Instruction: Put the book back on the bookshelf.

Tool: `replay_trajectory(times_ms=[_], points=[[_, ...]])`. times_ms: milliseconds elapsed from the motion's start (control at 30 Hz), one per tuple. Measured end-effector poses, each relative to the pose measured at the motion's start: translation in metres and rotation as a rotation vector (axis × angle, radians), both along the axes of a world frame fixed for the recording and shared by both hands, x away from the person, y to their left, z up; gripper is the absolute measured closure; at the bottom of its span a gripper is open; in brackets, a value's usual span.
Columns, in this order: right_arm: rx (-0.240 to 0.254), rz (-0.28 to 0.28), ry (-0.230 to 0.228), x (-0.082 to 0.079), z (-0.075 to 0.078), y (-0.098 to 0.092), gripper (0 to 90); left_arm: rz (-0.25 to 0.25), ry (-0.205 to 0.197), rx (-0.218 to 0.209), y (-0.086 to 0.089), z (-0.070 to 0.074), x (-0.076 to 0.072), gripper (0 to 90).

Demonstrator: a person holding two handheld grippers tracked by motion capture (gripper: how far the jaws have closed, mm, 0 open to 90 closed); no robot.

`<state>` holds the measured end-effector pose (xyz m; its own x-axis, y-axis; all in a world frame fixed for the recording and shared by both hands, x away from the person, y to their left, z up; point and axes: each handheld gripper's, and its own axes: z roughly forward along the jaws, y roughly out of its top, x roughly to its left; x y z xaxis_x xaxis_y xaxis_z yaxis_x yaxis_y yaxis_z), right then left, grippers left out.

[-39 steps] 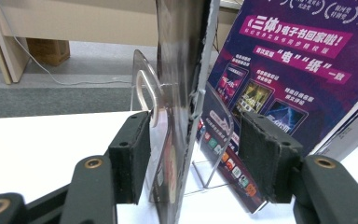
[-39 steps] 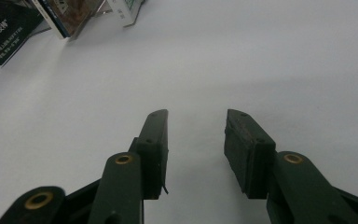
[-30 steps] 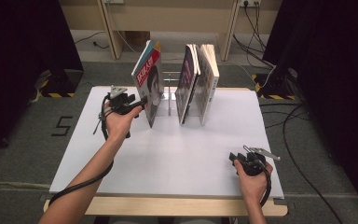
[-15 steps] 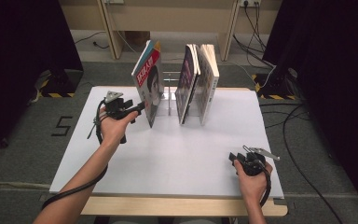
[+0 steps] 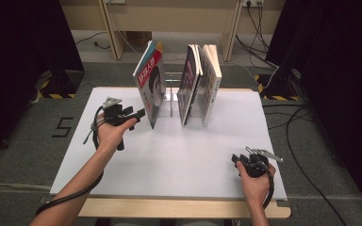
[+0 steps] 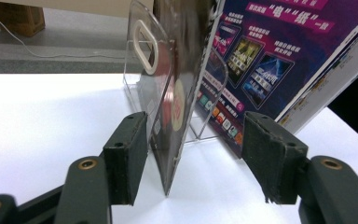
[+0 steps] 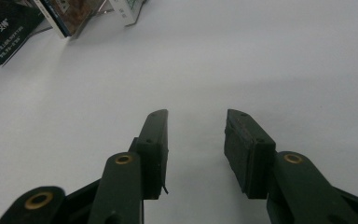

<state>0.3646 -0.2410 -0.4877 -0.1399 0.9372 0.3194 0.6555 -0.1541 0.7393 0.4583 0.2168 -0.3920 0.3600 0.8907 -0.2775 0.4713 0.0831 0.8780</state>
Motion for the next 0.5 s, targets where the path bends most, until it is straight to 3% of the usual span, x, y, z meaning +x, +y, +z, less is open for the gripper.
replay_trajectory(times_ms=[300,500], points=[[-0.015,0.006,-0.002,0.000,0.000,0.001,60.1,-0.005,0.004,0.007,0.008,-0.004,-0.007,39.7],[0.002,-0.002,0.006,0.000,0.000,0.002,60.1,-0.009,0.004,0.019,0.013,-0.007,-0.014,39.3]])
